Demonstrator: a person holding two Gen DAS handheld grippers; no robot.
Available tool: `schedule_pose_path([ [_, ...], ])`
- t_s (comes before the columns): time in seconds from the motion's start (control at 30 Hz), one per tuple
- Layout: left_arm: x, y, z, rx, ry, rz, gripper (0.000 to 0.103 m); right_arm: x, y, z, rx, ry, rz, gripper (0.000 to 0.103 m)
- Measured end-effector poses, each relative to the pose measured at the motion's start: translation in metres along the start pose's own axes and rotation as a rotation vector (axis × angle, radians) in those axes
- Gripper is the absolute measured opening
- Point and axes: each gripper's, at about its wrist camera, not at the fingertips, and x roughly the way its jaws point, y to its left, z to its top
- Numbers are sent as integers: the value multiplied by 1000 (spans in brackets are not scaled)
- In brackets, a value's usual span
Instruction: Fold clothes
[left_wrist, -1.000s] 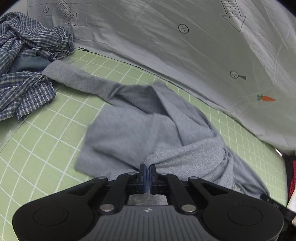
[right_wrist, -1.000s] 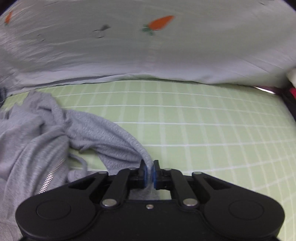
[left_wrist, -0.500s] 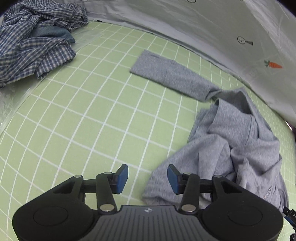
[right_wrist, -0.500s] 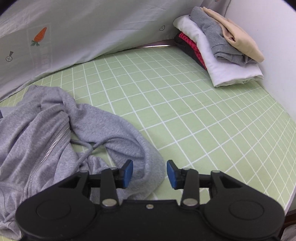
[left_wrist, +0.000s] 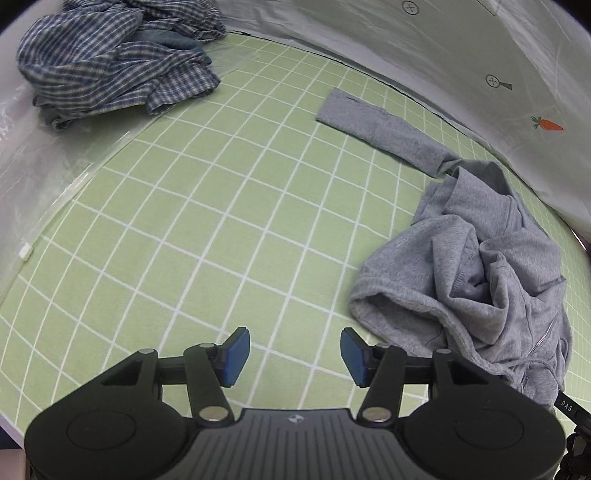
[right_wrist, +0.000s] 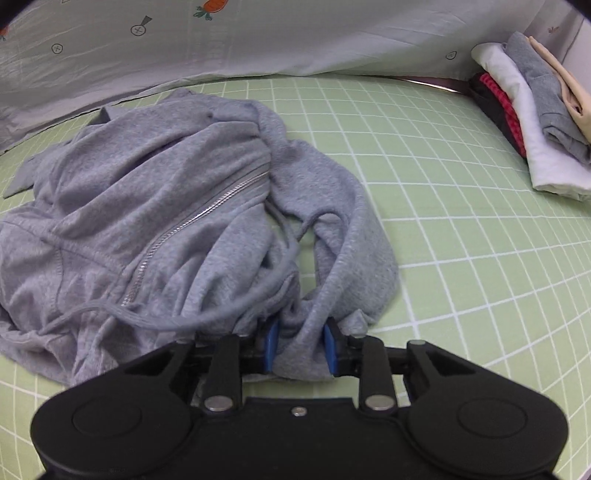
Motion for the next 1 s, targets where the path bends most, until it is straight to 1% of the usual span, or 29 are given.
schedule_pose_path([
  [0.13,-7,31,2,-36,-1,7,56,-9,37,-16,47,10,57,27],
  [0.23,-11,52,3,-37,-2,15,56,-15,77,-29,35,8,96,26],
  [0.37,-20,79,9,-47,-10,36,57,-18,145,-39,-47,6,188,26],
  [0.47,-26,91,9,-72,-20,48,58,-17,198,-36,-112,12,278,27],
  [0.5,-27,94,8,-82,-24,51,61,-17,214,-34,-138,15,310,27],
  [0.57,-30,94,7,-102,-31,46,63,-19,237,-29,-171,42,370,27],
  [0.6,-32,93,6,-108,-36,42,64,-22,242,-28,-165,58,390,27],
  [0.67,-34,88,3,-117,-46,34,65,-33,238,-29,-148,53,419,36],
  [0.7,-33,84,1,-122,-48,30,67,-39,230,-31,-140,41,423,48],
  [0.73,-31,80,-1,-128,-48,24,67,-45,221,-34,-131,28,424,56],
  [0.87,-17,53,-8,-154,-17,-15,67,-62,170,-38,-31,-4,364,65],
  [0.93,-11,34,-14,-157,1,-46,68,-65,144,-36,1,-5,311,69],
  [1.0,-5,13,-20,-157,17,-76,73,-65,111,-33,37,-1,252,70],
])
